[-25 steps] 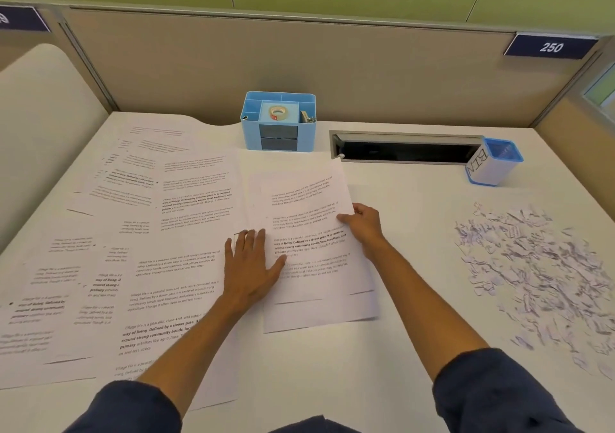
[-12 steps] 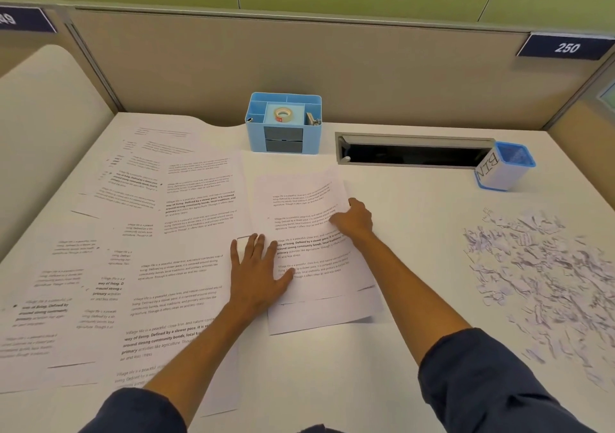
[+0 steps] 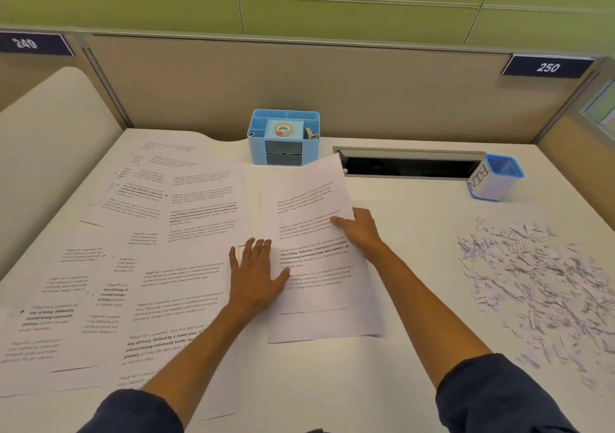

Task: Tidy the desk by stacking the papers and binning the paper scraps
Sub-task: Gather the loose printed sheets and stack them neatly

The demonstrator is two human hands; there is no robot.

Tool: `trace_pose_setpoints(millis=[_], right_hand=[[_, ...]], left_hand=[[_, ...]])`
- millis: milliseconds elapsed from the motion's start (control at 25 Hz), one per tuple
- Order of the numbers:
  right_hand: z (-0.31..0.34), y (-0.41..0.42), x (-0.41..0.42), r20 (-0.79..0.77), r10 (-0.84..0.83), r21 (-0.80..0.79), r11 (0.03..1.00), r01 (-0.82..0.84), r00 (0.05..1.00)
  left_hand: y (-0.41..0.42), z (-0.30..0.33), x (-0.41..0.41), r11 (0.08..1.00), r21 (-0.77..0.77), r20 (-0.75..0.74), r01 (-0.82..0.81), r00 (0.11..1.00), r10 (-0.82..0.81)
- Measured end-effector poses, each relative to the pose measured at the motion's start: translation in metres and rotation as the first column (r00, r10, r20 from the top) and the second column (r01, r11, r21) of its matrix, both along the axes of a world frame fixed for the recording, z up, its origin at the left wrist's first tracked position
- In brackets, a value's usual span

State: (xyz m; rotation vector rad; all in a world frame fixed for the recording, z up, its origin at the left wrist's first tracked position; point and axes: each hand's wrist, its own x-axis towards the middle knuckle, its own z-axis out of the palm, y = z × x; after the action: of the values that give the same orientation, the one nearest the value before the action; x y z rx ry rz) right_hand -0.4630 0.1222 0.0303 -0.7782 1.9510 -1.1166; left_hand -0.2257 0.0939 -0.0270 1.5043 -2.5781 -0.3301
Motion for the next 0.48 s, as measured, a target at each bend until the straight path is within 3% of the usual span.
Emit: trace_pose_setpoints(millis=[160,280,480], right_hand=[[-0.003,0.015,0.005,-0.228,0.006,-0.022,1.000,-0.012,0.974],[-0.019,0.022,0.008,-0.354,0.030,0.083,0.997,-0.001,0.935],[-0.031,0.024,0.017,-0.481,0.058,0.191,0.981,0.040,0.875]], left_hand=[[0.003,0.005,-0.002,0.995,0.070,0.105,0.073,0.991,-0.080],[0.009,0.001,-0.001,0.987,0.131,0.161,0.091,0.981,-0.112],[0.009,0.001,-0.002,0.990,0.108,0.155,0.089,0.982,-0.106]])
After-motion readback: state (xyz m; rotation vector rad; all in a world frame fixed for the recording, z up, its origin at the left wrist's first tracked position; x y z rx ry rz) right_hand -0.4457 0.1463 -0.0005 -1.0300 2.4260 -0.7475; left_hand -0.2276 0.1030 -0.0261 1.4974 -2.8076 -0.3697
